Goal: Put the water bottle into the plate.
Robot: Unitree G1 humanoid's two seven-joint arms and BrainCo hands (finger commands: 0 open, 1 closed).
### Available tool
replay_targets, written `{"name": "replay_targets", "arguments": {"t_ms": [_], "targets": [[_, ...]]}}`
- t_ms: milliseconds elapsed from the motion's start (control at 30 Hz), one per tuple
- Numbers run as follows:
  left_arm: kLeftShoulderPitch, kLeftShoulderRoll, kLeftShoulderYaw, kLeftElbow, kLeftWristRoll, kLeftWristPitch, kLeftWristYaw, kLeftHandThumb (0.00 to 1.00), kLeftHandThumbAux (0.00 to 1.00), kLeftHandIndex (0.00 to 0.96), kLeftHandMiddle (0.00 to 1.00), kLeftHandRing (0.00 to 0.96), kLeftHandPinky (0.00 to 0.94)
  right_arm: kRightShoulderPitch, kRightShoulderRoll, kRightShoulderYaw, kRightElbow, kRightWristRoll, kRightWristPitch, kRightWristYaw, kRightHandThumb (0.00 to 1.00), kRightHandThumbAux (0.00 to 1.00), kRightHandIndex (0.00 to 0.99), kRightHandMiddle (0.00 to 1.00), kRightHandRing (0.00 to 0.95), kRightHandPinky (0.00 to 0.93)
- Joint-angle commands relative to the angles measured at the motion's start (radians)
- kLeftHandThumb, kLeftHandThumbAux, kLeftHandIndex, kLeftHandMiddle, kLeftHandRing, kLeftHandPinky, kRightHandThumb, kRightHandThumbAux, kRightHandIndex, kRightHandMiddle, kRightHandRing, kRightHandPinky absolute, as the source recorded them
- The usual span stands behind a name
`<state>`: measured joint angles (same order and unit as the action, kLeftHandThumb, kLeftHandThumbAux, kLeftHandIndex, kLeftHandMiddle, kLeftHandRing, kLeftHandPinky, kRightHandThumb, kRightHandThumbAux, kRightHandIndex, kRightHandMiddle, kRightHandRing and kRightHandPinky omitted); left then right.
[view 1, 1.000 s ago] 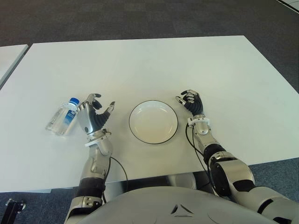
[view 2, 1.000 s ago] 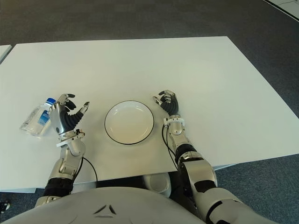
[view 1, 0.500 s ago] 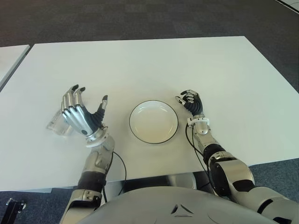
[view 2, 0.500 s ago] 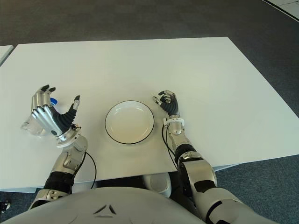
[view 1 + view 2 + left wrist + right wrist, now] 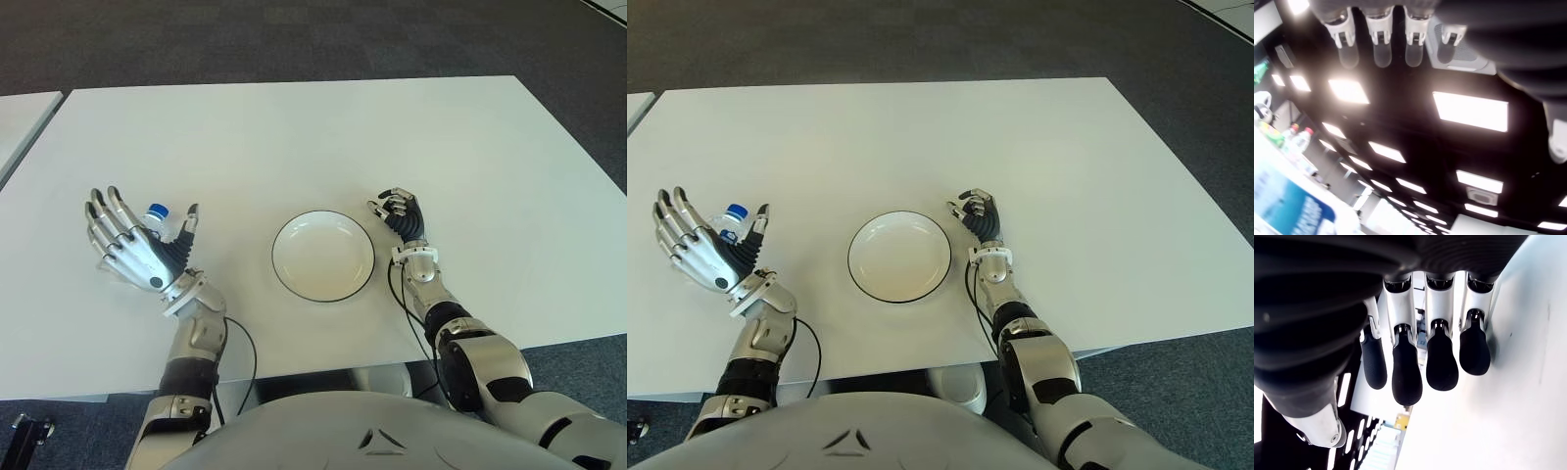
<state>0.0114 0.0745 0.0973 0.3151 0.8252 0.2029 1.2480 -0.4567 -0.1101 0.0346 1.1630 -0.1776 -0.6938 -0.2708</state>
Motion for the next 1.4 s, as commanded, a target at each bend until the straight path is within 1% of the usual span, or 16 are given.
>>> {"name": "replay_targets", "arguments": {"t_ms": [33,100,167,233,333,467,633,900,1000,1133,1267,1400], "targets": [[-0.054,0.062,0.043,0.134,-0.067,0.004,-0.008,0.281,0.330,0.000,0.000,0.000,0.000,0.025,0.012,-0.003,0.018,-0.002,0.020,-0.001,0.708,0.725,0.434,0.716,0.727,0.736],[-0.078,0.100,0.061,0.223,-0.102,-0.023,-0.006,0.304,0.318,0.000,0.000,0.000,0.000,0.025,0.012,-0.003,0.019,-0.003,0.018,-0.003,0.708,0.725,0.434,0.714,0.724,0.727],[-0.093,0.115,0.061,0.267,-0.118,-0.033,-0.001,0.311,0.308,0.000,0.000,0.000,0.000,0.025,0.012,-0.003,0.019,-0.004,0.017,-0.004,0.707,0.725,0.434,0.712,0.722,0.725],[-0.118,0.136,0.063,0.338,-0.143,-0.025,-0.020,0.317,0.290,0.000,0.000,0.000,0.000,0.025,0.011,-0.001,0.020,-0.007,0.014,-0.005,0.707,0.725,0.434,0.707,0.716,0.718],[-0.138,0.155,0.054,0.393,-0.168,-0.018,-0.030,0.325,0.268,0.000,0.000,0.000,0.000,0.026,0.011,0.001,0.021,-0.010,0.011,-0.010,0.707,0.725,0.434,0.700,0.709,0.709],[-0.167,0.161,0.036,0.436,-0.191,0.044,-0.066,0.347,0.239,0.000,0.000,0.000,0.000,0.026,0.010,0.002,0.022,-0.013,0.008,-0.015,0.707,0.726,0.434,0.692,0.702,0.705],[-0.187,0.163,0.017,0.455,-0.212,0.124,-0.128,0.372,0.219,0.000,0.000,0.000,0.000,0.026,0.009,0.005,0.021,-0.015,0.009,-0.021,0.707,0.726,0.434,0.687,0.697,0.702],[-0.200,0.175,-0.014,0.458,-0.227,0.223,-0.216,0.410,0.206,0.000,0.000,0.000,0.000,0.026,0.007,0.006,0.020,-0.014,0.014,-0.021,0.708,0.726,0.434,0.688,0.698,0.702],[-0.203,0.179,-0.022,0.458,-0.231,0.246,-0.247,0.418,0.207,0.000,0.000,0.000,0.000,0.026,0.007,0.007,0.019,-0.014,0.014,-0.021,0.708,0.726,0.434,0.689,0.697,0.692],[-0.212,0.199,-0.041,0.496,-0.235,0.250,-0.301,0.423,0.216,0.000,0.000,0.000,0.000,0.026,0.006,0.007,0.017,-0.014,0.014,-0.021,0.708,0.726,0.434,0.690,0.698,0.693],[-0.231,0.215,-0.065,0.557,-0.239,0.239,-0.324,0.424,0.219,0.000,0.000,0.000,0.000,0.027,0.006,0.007,0.016,-0.013,0.015,-0.019,0.708,0.725,0.434,0.692,0.701,0.702],[-0.278,0.228,-0.098,0.678,-0.242,0.196,-0.355,0.416,0.220,0.000,0.000,0.000,0.000,0.028,0.006,0.005,0.014,-0.010,0.015,-0.016,0.708,0.725,0.434,0.692,0.701,0.704]]}}
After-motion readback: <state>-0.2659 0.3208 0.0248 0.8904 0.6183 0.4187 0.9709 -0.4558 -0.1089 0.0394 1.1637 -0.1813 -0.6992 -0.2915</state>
